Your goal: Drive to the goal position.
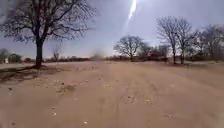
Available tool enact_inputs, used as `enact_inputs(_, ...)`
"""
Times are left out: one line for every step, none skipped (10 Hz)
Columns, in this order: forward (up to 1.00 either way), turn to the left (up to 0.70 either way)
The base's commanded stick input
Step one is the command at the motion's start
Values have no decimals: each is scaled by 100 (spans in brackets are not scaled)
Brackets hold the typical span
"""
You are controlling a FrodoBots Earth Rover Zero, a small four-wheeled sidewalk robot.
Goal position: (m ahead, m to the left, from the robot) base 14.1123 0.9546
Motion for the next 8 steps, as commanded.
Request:
enact_inputs(100,0)
enact_inputs(100,0)
enact_inputs(100,0)
enact_inputs(100,0)
enact_inputs(100,0)
enact_inputs(100,0)
enact_inputs(100,0)
enact_inputs(100,0)
